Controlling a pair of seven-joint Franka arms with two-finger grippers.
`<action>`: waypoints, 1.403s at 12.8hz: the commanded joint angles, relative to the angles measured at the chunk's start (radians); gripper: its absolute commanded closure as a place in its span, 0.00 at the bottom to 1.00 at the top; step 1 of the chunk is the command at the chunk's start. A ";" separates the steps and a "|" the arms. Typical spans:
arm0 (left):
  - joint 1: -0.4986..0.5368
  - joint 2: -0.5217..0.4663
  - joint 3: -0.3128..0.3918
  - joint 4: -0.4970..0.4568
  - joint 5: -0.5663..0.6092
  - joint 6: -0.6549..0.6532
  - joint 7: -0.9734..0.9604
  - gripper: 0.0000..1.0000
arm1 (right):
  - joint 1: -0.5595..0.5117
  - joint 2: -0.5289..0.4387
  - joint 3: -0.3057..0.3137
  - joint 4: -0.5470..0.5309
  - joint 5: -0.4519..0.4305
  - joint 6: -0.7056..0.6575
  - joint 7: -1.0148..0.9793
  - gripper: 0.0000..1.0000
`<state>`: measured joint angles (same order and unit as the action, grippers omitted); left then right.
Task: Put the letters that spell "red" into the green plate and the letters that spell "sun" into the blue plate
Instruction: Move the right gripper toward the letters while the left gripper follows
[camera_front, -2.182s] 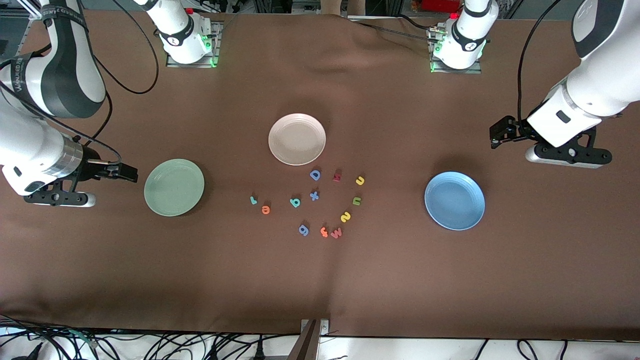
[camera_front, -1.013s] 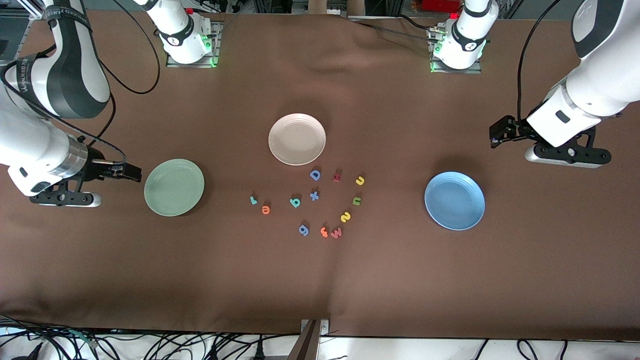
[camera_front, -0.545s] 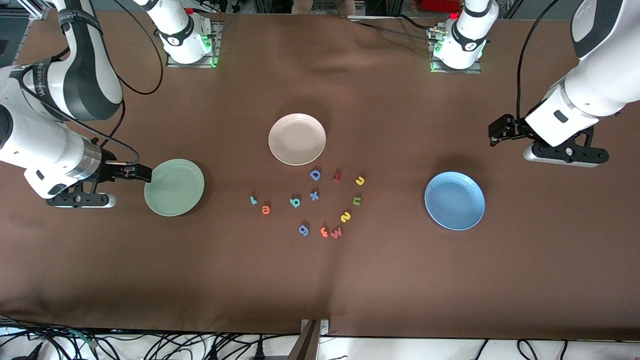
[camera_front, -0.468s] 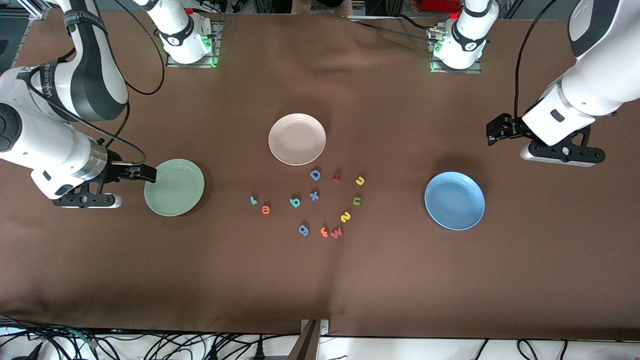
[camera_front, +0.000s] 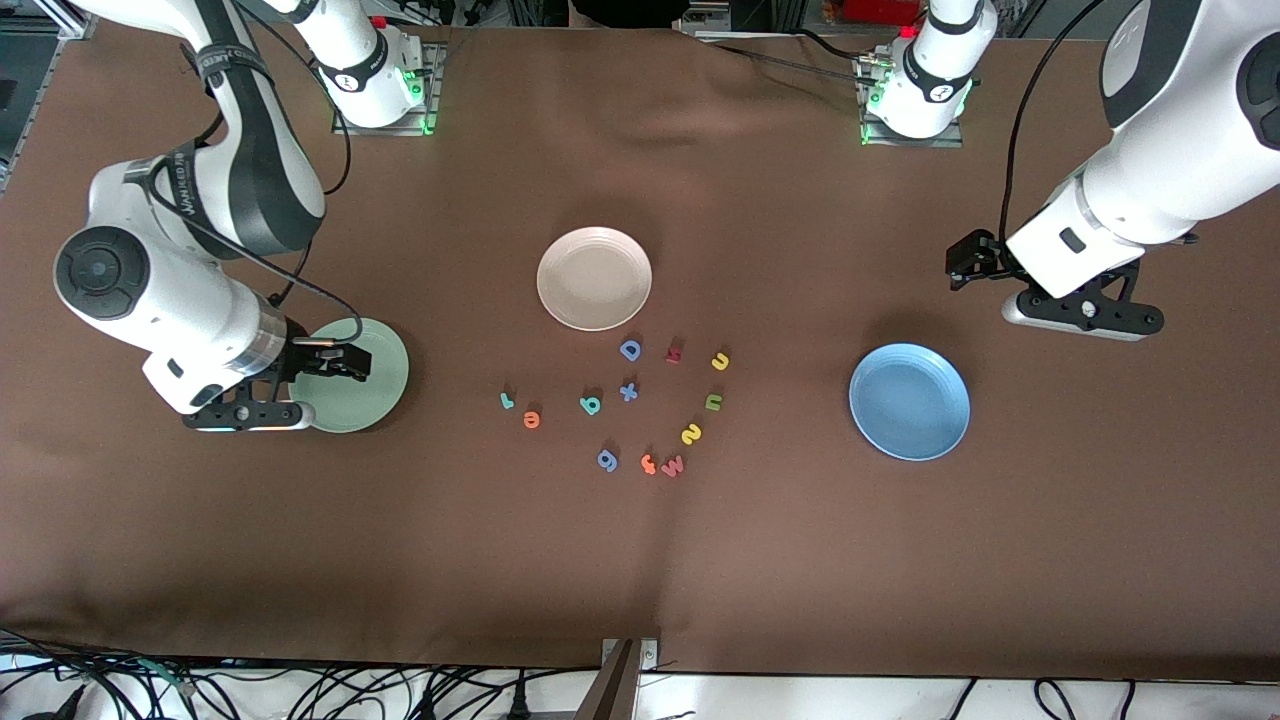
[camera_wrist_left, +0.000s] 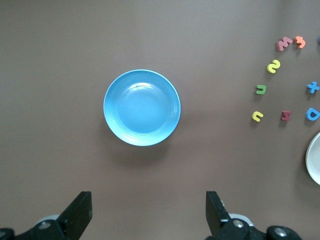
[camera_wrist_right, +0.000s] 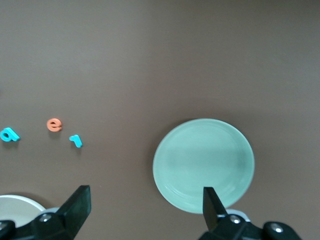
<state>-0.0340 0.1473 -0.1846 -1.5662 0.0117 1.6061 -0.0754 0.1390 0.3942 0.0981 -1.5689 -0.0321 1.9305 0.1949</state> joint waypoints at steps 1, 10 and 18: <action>-0.001 0.046 0.001 0.023 -0.021 -0.017 0.017 0.00 | 0.042 0.064 -0.005 0.032 0.001 0.051 0.006 0.01; -0.144 0.328 0.001 0.021 -0.056 0.315 0.008 0.00 | 0.206 0.297 -0.006 0.069 -0.006 0.186 0.130 0.00; -0.297 0.482 -0.007 -0.182 -0.133 0.815 -0.024 0.00 | 0.217 0.373 -0.008 0.053 -0.038 0.232 0.136 0.05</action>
<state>-0.2928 0.6518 -0.1957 -1.6473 -0.0718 2.3060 -0.0808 0.3503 0.7508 0.0905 -1.5312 -0.0620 2.1628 0.3160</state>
